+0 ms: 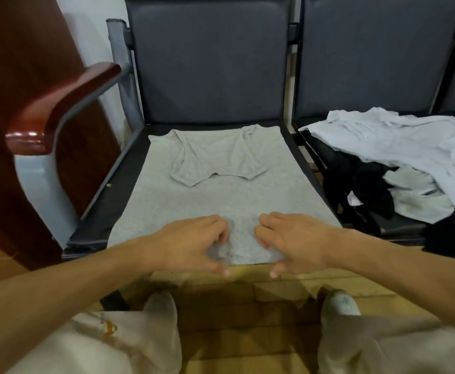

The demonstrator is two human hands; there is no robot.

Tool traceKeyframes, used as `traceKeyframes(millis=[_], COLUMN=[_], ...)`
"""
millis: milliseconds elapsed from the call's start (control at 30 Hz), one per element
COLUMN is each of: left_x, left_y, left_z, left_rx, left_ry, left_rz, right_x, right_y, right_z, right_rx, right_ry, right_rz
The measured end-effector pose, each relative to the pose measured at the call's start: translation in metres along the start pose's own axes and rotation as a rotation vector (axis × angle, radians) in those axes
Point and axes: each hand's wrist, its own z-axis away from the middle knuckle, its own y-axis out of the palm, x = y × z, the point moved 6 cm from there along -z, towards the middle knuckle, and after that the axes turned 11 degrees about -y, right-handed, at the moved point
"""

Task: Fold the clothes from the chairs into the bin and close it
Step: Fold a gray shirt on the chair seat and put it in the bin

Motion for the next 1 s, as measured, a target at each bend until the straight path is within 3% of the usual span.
traceKeyframes(millis=[67, 200, 333, 500, 633, 767, 1000], left_x=[-0.003, -0.007, -0.003, 0.014, 0.030, 0.040, 0.046], left_y=[0.007, 0.006, -0.004, -0.012, -0.011, -0.020, -0.031], left_z=[-0.005, -0.016, -0.018, -0.024, -0.032, -0.041, -0.043], left_rx=[0.001, 0.003, 0.046, 0.075, 0.103, 0.005, -0.105], left_ry=[0.049, 0.090, 0.070, -0.086, -0.268, -0.377, -0.357], left_rz=[-0.134, -0.064, 0.082, 0.395, 0.567, 0.848, 0.515], right_x=[0.000, 0.000, -0.008, -0.029, -0.066, -0.096, -0.121], right_y=[0.003, 0.006, -0.001, -0.017, -0.024, -0.013, -0.022], right_z=[-0.006, -0.013, -0.012, -0.008, -0.006, -0.014, -0.009], right_rx=[0.013, -0.134, -0.072, -0.150, -0.324, -0.375, -0.537], right_ry=[-0.010, -0.078, -0.081, 0.005, 0.208, 0.415, 0.735], right_rz=[0.107, 0.281, 0.013, -0.306, -0.531, -0.640, -0.541])
